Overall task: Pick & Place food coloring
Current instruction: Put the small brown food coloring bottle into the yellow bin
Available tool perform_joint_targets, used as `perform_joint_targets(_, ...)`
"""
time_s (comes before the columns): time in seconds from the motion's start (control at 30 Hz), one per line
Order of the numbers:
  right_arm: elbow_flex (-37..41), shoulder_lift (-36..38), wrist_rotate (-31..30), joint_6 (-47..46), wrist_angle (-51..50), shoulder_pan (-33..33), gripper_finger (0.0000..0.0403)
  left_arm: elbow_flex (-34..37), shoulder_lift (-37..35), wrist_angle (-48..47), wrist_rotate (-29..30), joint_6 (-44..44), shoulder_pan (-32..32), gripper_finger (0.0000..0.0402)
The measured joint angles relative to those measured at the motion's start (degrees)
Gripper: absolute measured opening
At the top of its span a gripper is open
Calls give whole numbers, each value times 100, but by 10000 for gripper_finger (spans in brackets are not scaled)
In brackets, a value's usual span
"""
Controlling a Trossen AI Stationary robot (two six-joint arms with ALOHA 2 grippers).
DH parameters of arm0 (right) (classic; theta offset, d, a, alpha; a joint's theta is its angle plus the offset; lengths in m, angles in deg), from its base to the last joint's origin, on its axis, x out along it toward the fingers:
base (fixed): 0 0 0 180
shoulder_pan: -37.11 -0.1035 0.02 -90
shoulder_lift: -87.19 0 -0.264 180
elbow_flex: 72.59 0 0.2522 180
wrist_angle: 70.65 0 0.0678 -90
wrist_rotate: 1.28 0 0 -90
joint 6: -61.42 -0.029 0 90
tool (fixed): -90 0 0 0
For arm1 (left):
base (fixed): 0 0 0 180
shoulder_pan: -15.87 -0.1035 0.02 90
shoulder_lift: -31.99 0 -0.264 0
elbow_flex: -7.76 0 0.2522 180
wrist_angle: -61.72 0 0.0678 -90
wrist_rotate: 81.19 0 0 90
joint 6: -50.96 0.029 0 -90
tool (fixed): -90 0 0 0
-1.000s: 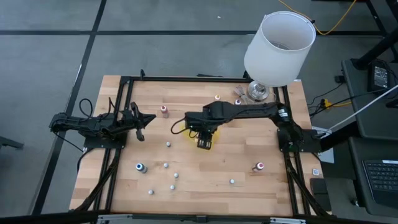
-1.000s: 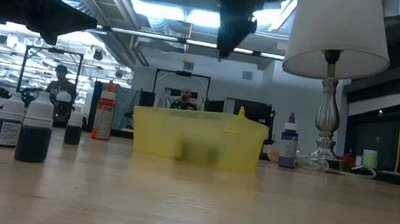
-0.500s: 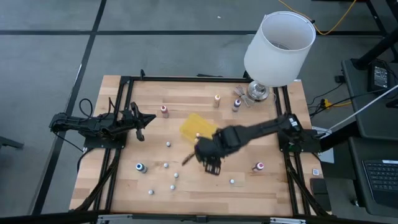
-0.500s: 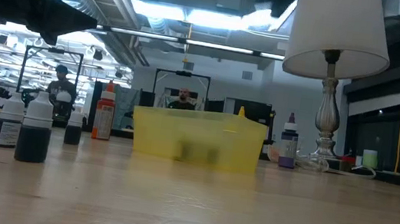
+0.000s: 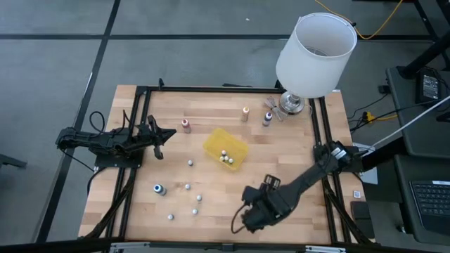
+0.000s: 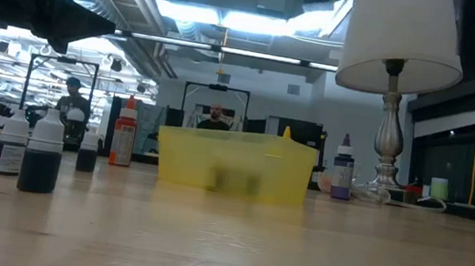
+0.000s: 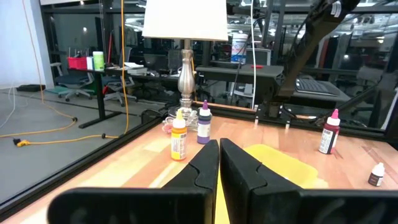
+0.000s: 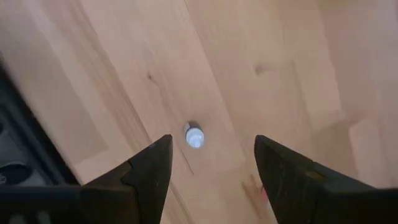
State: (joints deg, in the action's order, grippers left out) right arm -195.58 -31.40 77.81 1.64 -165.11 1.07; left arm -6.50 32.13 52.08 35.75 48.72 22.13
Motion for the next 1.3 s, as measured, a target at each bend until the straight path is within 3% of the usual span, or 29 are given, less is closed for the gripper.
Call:
perform_joint_targets(0.47,1469,-2,28,-680,1218,-260,228,0,0,-2,0,0,-2,12)
perform_joint_targets(0.77,2032,-2,199,-741,2081,-285,229,2,0,0,0,0,-2,8)
perform_joint_targets(1.03,2184,-2,304,-733,2179,-292,228,0,0,0,2,0,-1,13)
perform_joint_targets(1.3,2184,-2,306,-729,2178,-292,172,2,0,0,0,0,-2,9)
